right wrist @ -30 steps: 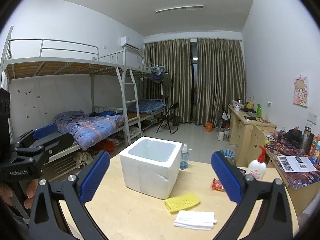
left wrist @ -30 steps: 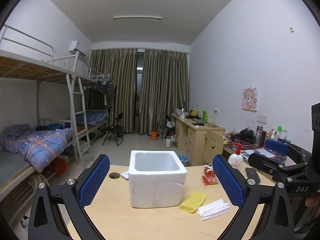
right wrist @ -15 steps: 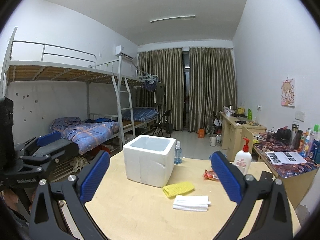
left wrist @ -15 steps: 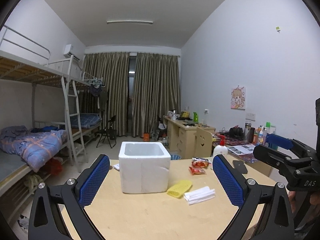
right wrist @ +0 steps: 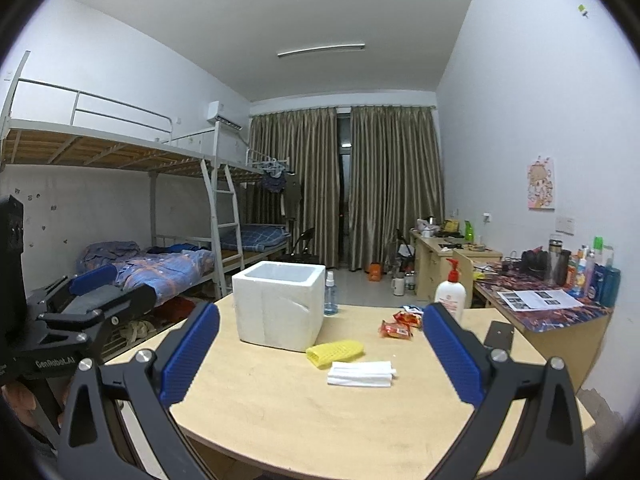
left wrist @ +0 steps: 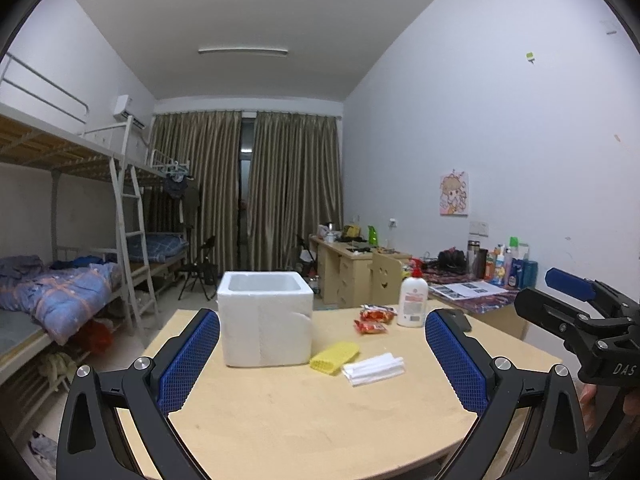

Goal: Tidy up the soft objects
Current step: 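Move both open tools back toward the yellow net and white cloth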

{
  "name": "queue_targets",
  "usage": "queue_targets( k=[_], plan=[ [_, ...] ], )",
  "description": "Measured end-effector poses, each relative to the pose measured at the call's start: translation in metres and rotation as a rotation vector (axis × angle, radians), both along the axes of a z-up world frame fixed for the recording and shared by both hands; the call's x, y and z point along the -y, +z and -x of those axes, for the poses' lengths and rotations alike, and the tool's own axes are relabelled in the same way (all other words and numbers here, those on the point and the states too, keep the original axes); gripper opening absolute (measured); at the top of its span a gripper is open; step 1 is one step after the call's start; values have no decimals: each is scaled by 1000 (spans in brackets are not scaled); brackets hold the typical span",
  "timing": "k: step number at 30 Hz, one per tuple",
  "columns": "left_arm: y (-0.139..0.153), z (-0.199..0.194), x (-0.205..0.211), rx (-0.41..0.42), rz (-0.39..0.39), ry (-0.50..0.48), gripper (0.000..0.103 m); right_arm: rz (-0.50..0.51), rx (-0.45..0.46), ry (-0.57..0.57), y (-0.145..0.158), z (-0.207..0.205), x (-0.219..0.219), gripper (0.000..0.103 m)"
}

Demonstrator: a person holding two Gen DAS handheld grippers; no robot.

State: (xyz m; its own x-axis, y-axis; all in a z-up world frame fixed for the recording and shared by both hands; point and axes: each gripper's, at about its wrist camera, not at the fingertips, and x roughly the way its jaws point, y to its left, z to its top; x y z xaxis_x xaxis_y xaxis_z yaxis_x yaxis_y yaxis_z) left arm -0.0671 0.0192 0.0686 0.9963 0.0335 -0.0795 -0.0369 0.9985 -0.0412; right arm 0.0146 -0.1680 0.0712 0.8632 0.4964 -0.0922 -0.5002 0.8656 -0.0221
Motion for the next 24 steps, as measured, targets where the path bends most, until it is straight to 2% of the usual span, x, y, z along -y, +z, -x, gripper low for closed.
queue_targets(
  k=[9,24],
  plan=[
    [-13,19,11,-5,-14,-36,103,-20,-10,-53,-15,18,16,103],
    [-28,28,28,-21,-26,-86,103,-9,-18,-69,-17,24,21,103]
  ],
)
